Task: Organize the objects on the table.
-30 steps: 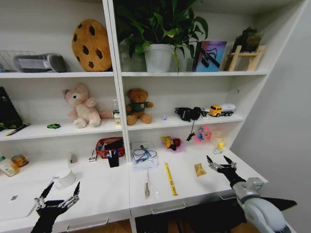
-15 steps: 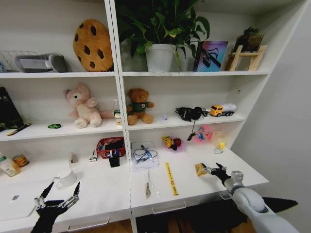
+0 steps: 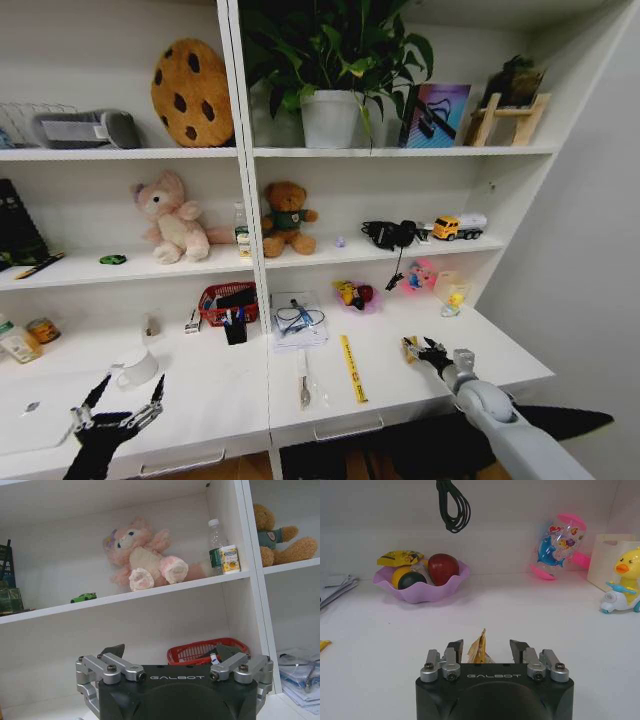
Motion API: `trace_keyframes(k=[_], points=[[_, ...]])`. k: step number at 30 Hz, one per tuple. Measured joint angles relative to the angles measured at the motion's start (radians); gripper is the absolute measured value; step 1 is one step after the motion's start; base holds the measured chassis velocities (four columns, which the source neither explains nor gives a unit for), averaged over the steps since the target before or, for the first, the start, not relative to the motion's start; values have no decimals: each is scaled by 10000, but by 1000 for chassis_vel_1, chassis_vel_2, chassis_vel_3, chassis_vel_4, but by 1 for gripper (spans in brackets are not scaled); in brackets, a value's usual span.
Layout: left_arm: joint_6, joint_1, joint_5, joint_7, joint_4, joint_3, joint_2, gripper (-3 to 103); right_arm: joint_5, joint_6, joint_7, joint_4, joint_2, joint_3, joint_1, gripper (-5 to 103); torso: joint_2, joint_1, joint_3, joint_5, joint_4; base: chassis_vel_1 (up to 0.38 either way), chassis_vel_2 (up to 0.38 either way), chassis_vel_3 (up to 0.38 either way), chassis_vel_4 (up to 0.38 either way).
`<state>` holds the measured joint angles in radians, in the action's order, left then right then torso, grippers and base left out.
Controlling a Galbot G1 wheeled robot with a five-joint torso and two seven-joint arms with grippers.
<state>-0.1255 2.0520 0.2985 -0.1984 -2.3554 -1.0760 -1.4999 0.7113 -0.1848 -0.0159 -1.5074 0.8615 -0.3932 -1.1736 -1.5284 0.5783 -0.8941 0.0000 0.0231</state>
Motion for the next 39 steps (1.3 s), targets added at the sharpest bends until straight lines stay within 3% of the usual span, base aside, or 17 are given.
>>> trace_keyframes(k=[2,9,10,15,22,26,33,39], points=[[-1,0,0,0,0,0,0,100,-5,22,38,83,23,78,111,47,0,0,0,0,-1,0,0,0,0],[0,0,0,0,0,0,0,100,-41,78,68,126,48,147,221,25,0,0,0,0,-1,0,0,0,0],[0,0,0,0,0,0,0,100,-42,79,61,127,63,148,222,15,0,0,0,0,0,0,0,0,0],[0,0,0,0,0,0,0,100,-44,81,57,59,48,107,127,2,-1,0,0,0,0,0,0,0,0],[0,0,0,0,0,0,0,100,114,69,41,-424,12,-88,47,0,-1,0,0,2,3,0,0,0,0],[0,0,0,0,0,0,0,100,470,4,33,-621,-74,121,797,0,-2,-1,1,-2,1,0,0,0,0],[0,-1,0,0,0,1,0,100,890,43,149,1007,186,2162,3514,0,-1,0,-1,1,-1,0,0,0,0],[-1,0,0,2,0,-1,0,100,702,414,499,3320,983,3672,5828,0,0,1,-2,1,-5,0,0,0,0]])
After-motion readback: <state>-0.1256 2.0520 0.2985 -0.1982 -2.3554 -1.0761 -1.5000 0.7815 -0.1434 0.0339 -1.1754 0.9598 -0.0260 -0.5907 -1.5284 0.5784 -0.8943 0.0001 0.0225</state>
